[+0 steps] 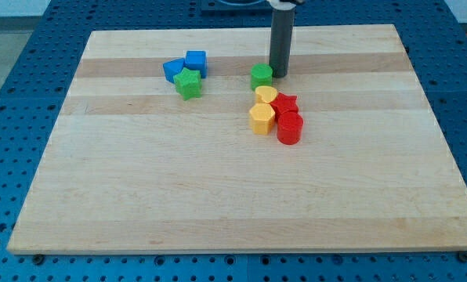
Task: Slide the green circle to the group of blocks
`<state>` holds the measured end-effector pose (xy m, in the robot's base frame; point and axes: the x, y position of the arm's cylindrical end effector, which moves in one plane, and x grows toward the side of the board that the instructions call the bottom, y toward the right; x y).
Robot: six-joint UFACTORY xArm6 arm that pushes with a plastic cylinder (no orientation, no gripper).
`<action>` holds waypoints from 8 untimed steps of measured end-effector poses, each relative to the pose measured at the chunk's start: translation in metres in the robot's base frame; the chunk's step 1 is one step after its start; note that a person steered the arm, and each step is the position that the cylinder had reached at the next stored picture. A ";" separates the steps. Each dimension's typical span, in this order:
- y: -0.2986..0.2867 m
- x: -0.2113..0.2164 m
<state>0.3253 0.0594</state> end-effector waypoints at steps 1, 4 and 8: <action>0.011 0.012; -0.010 0.030; -0.017 0.017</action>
<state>0.3420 0.0425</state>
